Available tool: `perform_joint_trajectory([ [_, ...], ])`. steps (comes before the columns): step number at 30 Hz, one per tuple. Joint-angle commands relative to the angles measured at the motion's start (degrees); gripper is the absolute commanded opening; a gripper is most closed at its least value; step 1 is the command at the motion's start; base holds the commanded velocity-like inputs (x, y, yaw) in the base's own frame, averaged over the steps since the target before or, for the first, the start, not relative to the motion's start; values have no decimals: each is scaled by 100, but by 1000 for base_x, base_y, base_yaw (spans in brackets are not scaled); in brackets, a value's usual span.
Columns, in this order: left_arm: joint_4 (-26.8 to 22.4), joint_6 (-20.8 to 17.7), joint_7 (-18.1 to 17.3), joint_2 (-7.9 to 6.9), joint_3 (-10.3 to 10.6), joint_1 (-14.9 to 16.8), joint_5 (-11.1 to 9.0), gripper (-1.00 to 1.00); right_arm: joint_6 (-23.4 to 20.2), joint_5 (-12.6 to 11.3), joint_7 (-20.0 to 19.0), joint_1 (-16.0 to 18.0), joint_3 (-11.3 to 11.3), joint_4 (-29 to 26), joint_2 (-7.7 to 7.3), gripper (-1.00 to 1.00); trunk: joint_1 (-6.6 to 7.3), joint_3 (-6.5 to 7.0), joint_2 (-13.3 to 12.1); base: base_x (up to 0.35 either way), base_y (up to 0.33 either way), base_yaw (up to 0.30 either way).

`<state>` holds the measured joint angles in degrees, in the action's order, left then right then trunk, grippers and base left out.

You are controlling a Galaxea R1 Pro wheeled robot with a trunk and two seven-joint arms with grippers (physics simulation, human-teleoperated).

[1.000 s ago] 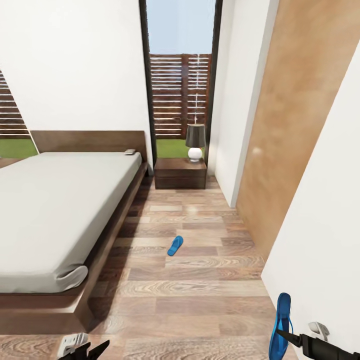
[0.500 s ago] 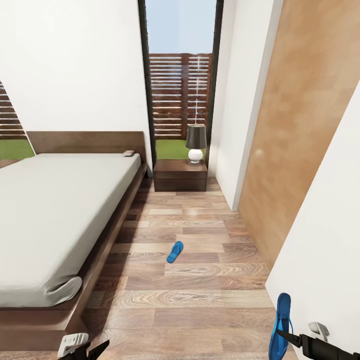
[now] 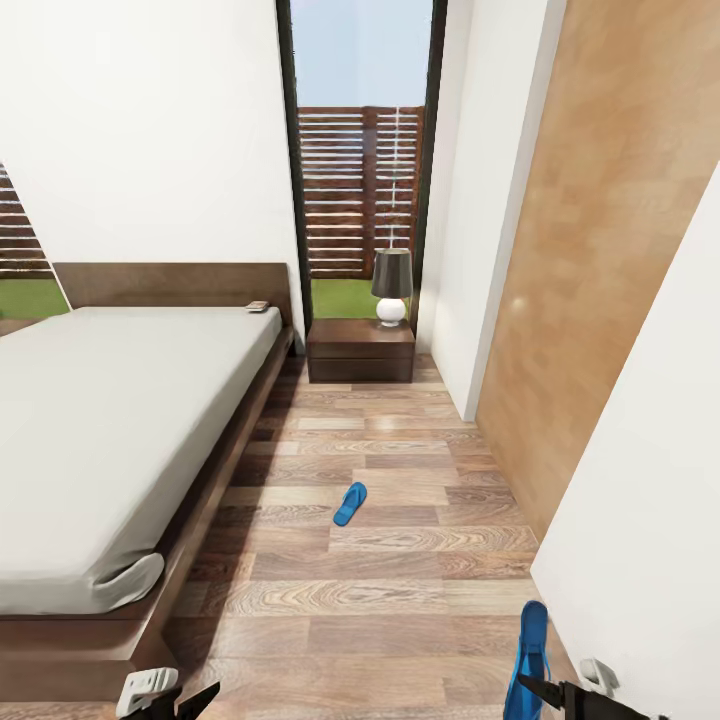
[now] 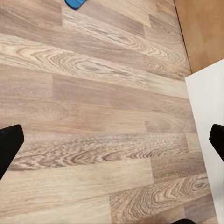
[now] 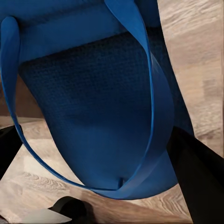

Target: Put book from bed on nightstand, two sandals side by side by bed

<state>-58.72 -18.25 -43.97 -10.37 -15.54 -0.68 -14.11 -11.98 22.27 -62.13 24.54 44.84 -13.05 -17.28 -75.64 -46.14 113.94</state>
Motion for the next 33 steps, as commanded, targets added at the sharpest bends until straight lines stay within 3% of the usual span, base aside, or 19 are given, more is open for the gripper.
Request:
perform_joint_trajectory([
  [1, -7, -52, -7, -1, 1, -2, -44, 100, -60, 29, 220, 7, 71, 31, 77, -100, 0, -4, 2, 52, 0, 0],
  [3, -5, -49, -7, 0, 5, -2, -37, 100, -60, 36, 553, 7, 69, 72, 154, -100, 0, -4, 2, 139, 0, 0],
  [7, -6, -48, -7, 0, 7, -2, -34, 100, -59, 39, 743, 7, 75, 95, 196, -100, 0, -4, 2, 266, -35, 0],
  [33, -6, -47, -7, 0, 9, -2, -30, 100, -59, 23, 770, 7, 86, 75, 199, -100, 0, -4, 2, 310, -94, 0],
])
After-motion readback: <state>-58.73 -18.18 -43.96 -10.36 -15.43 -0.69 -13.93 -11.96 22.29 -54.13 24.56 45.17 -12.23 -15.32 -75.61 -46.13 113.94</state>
